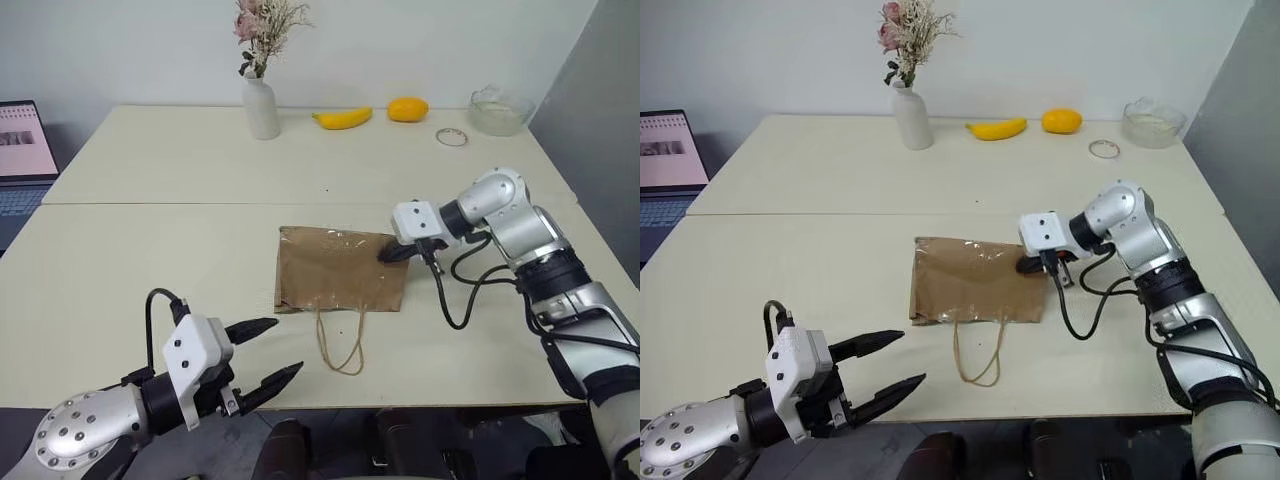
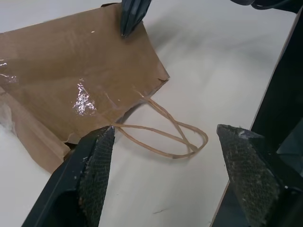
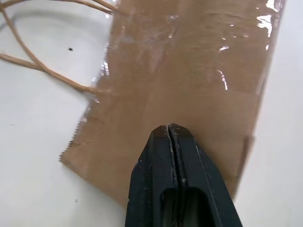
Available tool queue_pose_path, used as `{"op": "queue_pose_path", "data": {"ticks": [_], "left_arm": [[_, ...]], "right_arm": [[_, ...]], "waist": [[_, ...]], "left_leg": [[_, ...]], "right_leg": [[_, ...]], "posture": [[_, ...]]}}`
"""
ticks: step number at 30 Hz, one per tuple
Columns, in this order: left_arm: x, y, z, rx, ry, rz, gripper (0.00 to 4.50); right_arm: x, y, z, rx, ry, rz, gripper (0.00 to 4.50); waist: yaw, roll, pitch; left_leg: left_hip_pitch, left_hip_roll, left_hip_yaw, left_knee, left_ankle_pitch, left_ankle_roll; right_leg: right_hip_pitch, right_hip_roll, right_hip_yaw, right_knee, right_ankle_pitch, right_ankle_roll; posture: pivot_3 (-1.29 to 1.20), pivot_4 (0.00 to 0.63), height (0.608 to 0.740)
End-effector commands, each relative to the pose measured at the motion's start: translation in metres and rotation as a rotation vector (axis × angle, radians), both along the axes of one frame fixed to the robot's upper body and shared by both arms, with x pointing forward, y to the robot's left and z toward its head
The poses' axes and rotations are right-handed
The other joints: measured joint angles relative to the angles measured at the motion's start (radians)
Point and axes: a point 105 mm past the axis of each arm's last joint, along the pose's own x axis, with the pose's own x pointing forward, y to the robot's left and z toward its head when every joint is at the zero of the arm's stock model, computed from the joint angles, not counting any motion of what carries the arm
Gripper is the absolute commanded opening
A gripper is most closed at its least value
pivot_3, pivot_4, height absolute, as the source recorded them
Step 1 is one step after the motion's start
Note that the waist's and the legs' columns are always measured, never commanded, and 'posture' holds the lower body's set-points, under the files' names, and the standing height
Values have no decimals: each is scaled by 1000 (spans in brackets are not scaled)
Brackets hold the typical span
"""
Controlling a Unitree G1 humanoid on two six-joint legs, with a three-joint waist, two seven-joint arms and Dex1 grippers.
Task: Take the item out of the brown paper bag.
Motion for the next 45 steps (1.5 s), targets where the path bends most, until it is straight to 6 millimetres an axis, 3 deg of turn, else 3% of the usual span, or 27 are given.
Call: {"op": "queue_pose_path", "data": {"ticks": [1,5,7,11,18,24,30,36,45], "left_arm": [[15,5,13,63,-124,-9,3613],[36,11,13,164,-250,-40,4471],[43,14,4,263,-298,-136,4500],[47,15,-18,375,-338,-335,4500],[70,-8,-29,387,-454,-489,4500],[74,-38,-49,361,-489,-603,4500],[80,-64,-51,310,-518,-620,4500],[84,-76,-35,204,-475,-564,3572],[106,-85,14,25,-391,-383,2236]], "right_arm": [[-16,1,36,165,-13,-2,35],[-46,-2,30,299,94,-82,920],[-70,-8,9,306,178,-150,1627],[-99,-17,-22,282,246,-275,3062],[-125,-28,-39,264,292,-423,3062],[-137,-36,-45,257,312,-508,3062],[-142,-37,-43,249,321,-520,3062],[-153,-32,-47,233,354,-498,3118],[-150,-8,-52,270,370,-447,3118]], "waist": [[4,0,0],[13,-1,-1],[25,-1,-1],[29,0,-1],[29,-2,-2],[29,-2,-2],[28,-3,-2],[27,-3,-2],[25,-4,-2]], "left_leg": [[0,0,0,0,0,0],[0,0,0,0,0,0],[-1,0,0,0,0,0],[-2,0,1,0,0,0],[-2,0,4,1,0,0],[-3,-1,7,1,0,0],[-3,-1,7,1,0,0],[-3,-1,8,1,0,0],[-3,-1,7,2,0,0]], "right_leg": [[0,0,-1,0,0,0],[1,0,-1,-1,0,0],[1,0,-1,-2,0,1],[-1,-1,0,-3,0,1],[0,-2,-2,-3,0,1],[-1,-2,-3,-5,2,6],[0,0,-3,-4,3,6],[0,0,-3,-5,3,7],[1,2,-3,-4,3,7]], "posture": [[0,150,740],[0,150,740],[0,150,740],[0,150,740],[0,150,740],[0,150,740],[0,150,740],[0,150,740],[0,150,740]]}}
